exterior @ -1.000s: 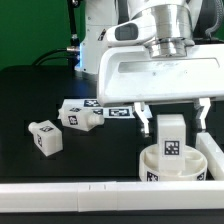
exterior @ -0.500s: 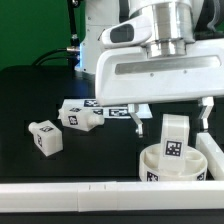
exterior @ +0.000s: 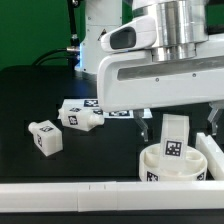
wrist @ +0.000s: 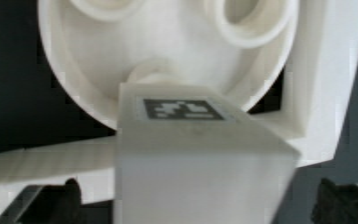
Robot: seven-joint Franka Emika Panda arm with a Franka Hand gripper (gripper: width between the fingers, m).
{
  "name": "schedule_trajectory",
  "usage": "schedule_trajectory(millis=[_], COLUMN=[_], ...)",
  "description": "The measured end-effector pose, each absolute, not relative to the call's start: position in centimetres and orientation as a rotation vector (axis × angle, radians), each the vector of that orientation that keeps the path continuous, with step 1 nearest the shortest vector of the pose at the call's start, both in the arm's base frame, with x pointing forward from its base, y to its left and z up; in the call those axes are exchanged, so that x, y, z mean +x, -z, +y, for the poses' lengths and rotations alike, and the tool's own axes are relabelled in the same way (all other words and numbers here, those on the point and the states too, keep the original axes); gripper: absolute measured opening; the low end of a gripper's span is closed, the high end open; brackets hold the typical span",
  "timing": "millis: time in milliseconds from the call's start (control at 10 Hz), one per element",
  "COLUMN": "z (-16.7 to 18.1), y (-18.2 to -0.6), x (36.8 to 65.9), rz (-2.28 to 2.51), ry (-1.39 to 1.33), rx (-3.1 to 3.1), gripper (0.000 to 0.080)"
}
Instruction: Assemble stool
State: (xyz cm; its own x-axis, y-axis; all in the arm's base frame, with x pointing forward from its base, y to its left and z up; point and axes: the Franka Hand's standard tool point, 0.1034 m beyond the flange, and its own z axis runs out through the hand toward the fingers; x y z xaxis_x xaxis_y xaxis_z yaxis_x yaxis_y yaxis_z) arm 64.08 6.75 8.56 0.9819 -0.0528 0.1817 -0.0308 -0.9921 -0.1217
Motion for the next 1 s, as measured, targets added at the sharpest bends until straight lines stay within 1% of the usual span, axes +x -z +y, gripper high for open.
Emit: schedule_trajectory(millis=[100, 200, 400, 500, 600, 700, 800, 900, 1000], z=[6.89, 6.89, 6.88, 6.87, 6.9, 6.98, 7.05, 7.11, 7.26], y=[-8.45, -8.48, -8.37, -8.37, -8.35, -8.35, -8.34, -8.33, -8.26], x=[63.82, 63.9, 63.57, 63.6, 63.58, 63.56, 63.55, 63.54, 63.51], rz=[0.071, 0.07, 0.227, 0.227, 0.267, 0.372, 0.453, 0.542, 0.741], ry=[0.229, 0.236, 0.183, 0.187, 0.184, 0.176, 0.169, 0.161, 0.132], rx=[-3.008, -3.008, -2.996, -2.996, -2.99, -2.974, -2.959, -2.939, -2.88], gripper=[0.0649, 0.0649, 0.0649, 0.0521, 0.0521, 0.0384, 0.0335, 0.0335, 0.0335])
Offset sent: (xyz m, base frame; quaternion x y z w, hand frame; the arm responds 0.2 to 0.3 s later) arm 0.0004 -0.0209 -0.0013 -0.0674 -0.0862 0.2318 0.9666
